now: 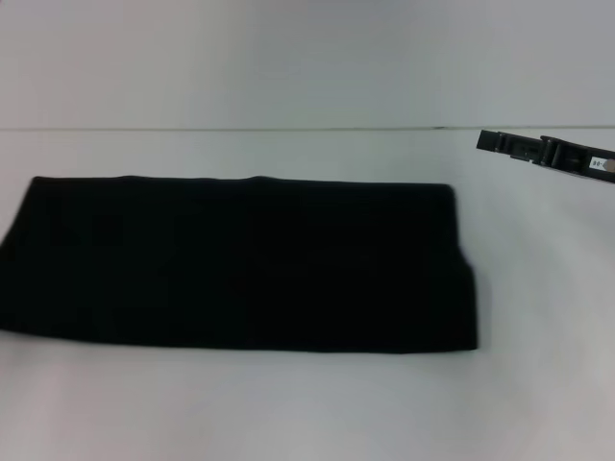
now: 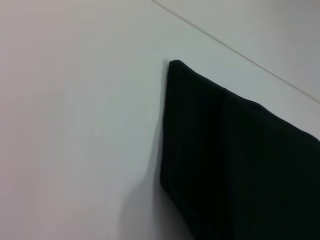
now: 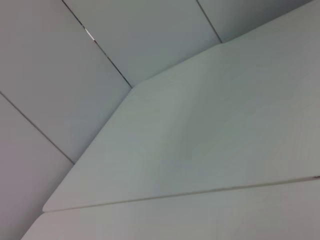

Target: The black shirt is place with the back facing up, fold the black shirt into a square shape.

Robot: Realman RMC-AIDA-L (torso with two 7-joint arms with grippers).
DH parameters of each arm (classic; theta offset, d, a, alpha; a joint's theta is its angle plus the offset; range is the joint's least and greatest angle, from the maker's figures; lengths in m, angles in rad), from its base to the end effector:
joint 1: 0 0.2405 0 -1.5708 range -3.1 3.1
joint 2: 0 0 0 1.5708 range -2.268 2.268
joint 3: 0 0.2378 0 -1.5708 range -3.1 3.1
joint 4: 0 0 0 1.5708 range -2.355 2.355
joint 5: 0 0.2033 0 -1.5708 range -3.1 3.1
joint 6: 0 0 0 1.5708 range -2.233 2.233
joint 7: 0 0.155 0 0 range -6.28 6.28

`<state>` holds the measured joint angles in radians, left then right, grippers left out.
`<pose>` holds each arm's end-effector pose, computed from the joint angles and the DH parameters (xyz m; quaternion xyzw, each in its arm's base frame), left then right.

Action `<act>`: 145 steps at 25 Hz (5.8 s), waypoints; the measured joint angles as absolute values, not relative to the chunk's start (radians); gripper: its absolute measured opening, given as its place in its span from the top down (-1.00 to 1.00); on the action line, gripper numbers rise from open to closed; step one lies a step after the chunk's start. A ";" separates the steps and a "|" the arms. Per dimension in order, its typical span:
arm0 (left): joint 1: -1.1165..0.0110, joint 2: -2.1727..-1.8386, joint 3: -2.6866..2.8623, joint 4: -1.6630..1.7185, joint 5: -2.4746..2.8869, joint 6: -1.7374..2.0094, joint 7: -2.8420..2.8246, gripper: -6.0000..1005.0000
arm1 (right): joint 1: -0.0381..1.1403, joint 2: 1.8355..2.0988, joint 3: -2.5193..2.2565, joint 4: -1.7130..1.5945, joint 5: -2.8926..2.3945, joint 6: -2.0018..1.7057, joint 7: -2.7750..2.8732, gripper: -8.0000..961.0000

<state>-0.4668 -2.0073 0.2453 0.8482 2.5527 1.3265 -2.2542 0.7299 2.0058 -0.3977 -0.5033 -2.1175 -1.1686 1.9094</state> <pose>-0.3783 0.3080 0.1007 -0.6646 -0.6589 -0.1379 0.3242 0.2534 0.4099 0.0371 -0.7833 0.4915 0.2849 0.2523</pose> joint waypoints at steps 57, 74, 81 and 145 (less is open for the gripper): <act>-0.802 -2.168 0.484 0.295 2.086 1.513 -1.868 0.23 | 0.632 1.908 -0.415 -0.517 -2.077 -1.191 1.940 -0.81; -0.786 -2.115 0.496 0.517 2.155 1.034 -1.966 -0.82 | 0.646 1.897 -0.539 -0.507 -2.076 -1.236 2.059 -0.80; -0.818 -2.114 0.596 0.522 2.313 0.804 -2.127 -0.90 | 0.645 1.899 -0.538 -0.510 -2.076 -1.233 2.060 -0.80; -0.807 -2.131 0.633 0.466 2.289 0.683 -2.155 0.92 | 0.637 1.904 -0.544 -0.513 -2.077 -1.212 2.049 -0.80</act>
<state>-0.8070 -2.1309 0.6332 0.4662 2.2895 0.6825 -2.1554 0.6375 1.9036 -0.5444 -0.5130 -2.0771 -1.2118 2.0493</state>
